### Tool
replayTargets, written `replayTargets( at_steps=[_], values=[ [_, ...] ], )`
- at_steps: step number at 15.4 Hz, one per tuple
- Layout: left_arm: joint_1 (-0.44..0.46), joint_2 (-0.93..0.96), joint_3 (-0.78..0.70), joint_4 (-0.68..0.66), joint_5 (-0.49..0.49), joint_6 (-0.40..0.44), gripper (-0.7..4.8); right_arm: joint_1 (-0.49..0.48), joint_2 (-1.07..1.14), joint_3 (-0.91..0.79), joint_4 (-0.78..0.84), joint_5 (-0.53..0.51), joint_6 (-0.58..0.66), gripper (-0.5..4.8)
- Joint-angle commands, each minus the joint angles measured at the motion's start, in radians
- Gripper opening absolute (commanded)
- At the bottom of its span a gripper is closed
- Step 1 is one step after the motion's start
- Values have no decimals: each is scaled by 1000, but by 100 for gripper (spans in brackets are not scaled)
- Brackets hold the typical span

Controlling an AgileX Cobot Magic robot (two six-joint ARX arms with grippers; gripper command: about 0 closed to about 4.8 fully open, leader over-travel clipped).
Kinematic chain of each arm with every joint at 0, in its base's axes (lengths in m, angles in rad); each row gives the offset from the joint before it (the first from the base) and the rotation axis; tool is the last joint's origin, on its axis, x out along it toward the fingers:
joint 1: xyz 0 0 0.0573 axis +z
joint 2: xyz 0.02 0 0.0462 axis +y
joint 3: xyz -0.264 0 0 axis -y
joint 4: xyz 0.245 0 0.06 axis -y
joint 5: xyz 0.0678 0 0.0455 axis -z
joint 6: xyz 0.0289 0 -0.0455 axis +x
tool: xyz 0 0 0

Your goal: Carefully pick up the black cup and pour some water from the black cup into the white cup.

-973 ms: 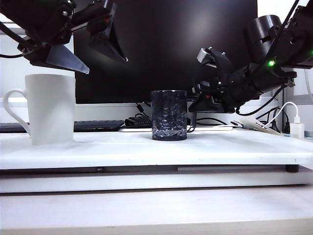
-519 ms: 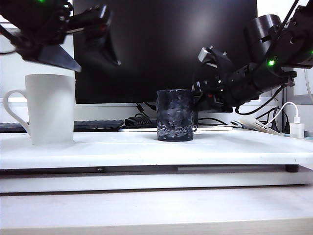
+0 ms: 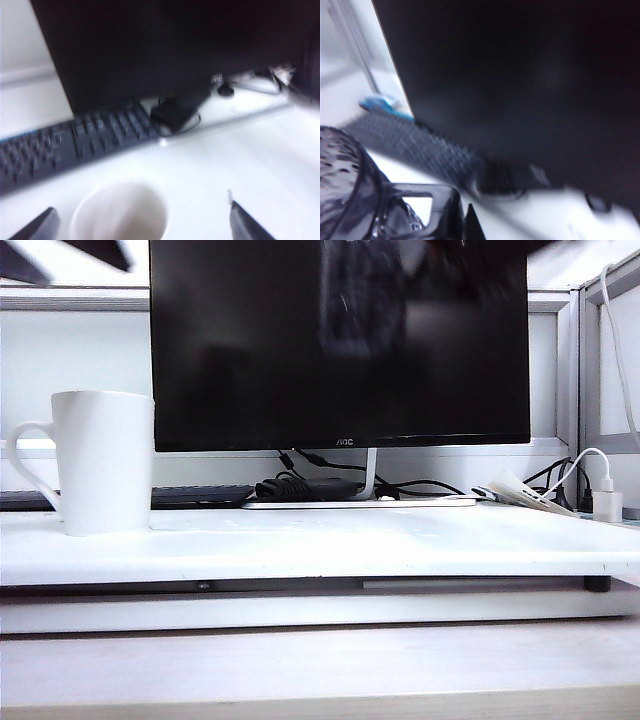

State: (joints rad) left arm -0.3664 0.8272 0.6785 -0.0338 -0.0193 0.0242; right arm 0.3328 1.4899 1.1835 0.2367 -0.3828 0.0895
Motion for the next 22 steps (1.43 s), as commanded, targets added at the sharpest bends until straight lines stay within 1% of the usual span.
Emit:
replayTargets(
  at_steps=[1, 4, 7, 9, 10, 11, 12, 16, 18, 20, 21, 22],
  values=[
    [101, -9, 8, -55, 172, -63, 479, 93, 42, 152, -39, 39, -36, -2],
    [108, -2, 8, -132, 204, -62, 479, 177, 159, 280, -113, 56, -50, -2],
    [108, 4, 7, -171, 188, -58, 479, 246, 260, 351, -193, 121, -175, -2],
    [108, 30, 7, -209, 193, -58, 479, 259, 306, 382, -200, 122, -178, -2],
    [108, 58, 7, -225, 200, -58, 479, 270, 324, 401, -206, 129, -202, -2],
    [108, 77, 7, -223, 200, -58, 479, 275, 332, 426, -226, 149, -251, -2],
    [107, 81, 7, -217, 200, -58, 479, 276, 332, 443, -233, 150, -272, -2],
    [108, 82, 7, -174, 154, -58, 479, 284, 335, 494, -237, 178, -316, -2],
    [108, 82, 8, -158, 153, -59, 479, 318, 349, 507, -245, 189, -384, -2],
    [108, 82, 8, -160, 151, -62, 479, 350, 365, 511, -242, 228, -411, -2],
    [108, 82, 7, -162, 148, -61, 479, 363, 383, 522, -244, 254, -462, -1],
    [108, 82, 7, -167, 147, -61, 479, 369, 394, 531, -241, 270, -486, -1]
  ],
)
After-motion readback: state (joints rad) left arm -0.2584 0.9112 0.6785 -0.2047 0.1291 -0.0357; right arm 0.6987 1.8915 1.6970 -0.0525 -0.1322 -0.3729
